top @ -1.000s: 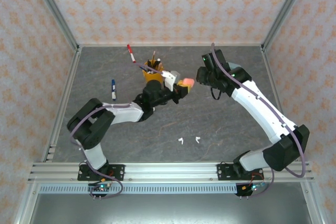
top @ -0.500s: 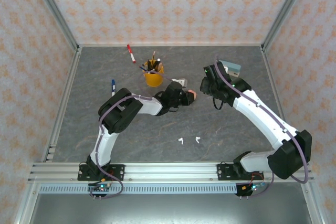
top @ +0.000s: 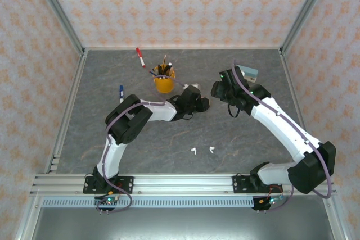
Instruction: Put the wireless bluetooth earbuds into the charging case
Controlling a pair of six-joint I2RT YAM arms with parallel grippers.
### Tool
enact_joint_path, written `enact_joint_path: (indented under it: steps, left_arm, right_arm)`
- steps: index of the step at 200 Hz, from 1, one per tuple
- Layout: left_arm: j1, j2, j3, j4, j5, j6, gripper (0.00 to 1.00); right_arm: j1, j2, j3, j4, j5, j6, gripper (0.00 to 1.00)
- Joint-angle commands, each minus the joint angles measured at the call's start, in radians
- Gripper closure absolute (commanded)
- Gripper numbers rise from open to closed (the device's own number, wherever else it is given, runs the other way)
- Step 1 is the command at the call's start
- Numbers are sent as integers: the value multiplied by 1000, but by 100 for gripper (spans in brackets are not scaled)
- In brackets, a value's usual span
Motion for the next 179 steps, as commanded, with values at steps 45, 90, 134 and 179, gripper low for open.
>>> enact_joint_path:
  steps: [45,90,134,179]
  left_arm:
    - [18,-175,-45,-269,-131,97,30]
    - [29,-458,-153,-347,-212,179,22]
    - [61,-752,-252,-448,-355,276,10]
    - [212,-990,-384,-473,-441,271,0]
  right_arm:
    - [-5,-41,14,-7,-15,15,32]
    - [-5,-54,-14,6,-35,31,27]
    - [23,18,-29,53,-81,55,26]
    - [175,216,62,67,-41,74,25]
